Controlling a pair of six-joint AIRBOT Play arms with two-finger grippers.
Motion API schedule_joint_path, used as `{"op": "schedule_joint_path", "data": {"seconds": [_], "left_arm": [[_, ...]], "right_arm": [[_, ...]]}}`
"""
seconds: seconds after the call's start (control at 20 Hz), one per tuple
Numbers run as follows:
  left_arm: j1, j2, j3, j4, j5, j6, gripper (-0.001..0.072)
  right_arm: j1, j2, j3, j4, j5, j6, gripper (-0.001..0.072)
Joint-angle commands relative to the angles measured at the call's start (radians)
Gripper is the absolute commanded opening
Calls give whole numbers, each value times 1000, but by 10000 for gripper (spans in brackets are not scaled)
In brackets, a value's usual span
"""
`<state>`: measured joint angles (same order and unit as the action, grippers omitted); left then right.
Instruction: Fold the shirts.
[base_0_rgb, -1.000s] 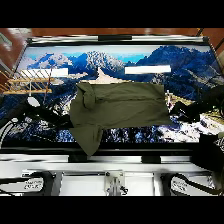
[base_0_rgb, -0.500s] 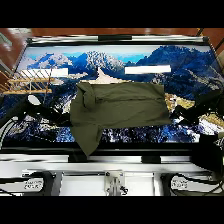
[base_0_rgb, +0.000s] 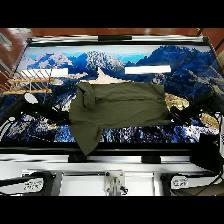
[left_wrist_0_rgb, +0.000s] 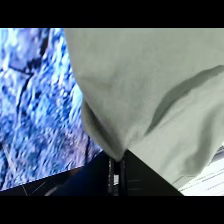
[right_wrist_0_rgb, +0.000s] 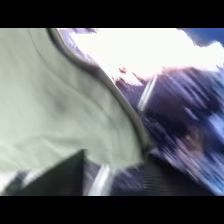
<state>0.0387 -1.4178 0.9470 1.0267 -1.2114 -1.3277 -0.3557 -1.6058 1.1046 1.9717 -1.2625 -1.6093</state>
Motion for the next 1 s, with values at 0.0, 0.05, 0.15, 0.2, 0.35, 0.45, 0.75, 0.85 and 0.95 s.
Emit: {"op": "schedule_joint_path", "data": {"seconds": [0.0, 0.05, 0.15, 0.2, 0.35, 0.45, 0.75, 0.85, 0.95], "left_arm": [[0, 20, 2, 1, -3, 1, 35], [0, 23, 9, 0, -8, 1, 35], [0, 38, 55, 4, -23, 27, 34], [0, 58, 96, 10, -24, 34, 33], [0, 166, 334, 20, -22, 45, 33], [0, 246, 572, 20, -19, 45, 34], [0, 411, 1200, 19, 80, 41, 35], [0, 501, 1199, 25, 117, 41, 35], [0, 582, 1152, 75, 122, 41, 35]], "right_arm": [[27, -13, 0, 13, 81, 28, 224], [36, -11, 0, 19, 76, 26, 78], [55, 25, 7, 45, 58, -38, 67], [64, 64, 23, 49, 50, -65, 67], [72, 243, 137, 77, 51, -175, 67], [72, 394, 288, 84, 67, -231, 67], [72, 786, 649, 60, 270, -283, 66], [72, 877, 667, 45, 292, -263, 67], [72, 943, 666, 5, 268, -213, 67]]}}
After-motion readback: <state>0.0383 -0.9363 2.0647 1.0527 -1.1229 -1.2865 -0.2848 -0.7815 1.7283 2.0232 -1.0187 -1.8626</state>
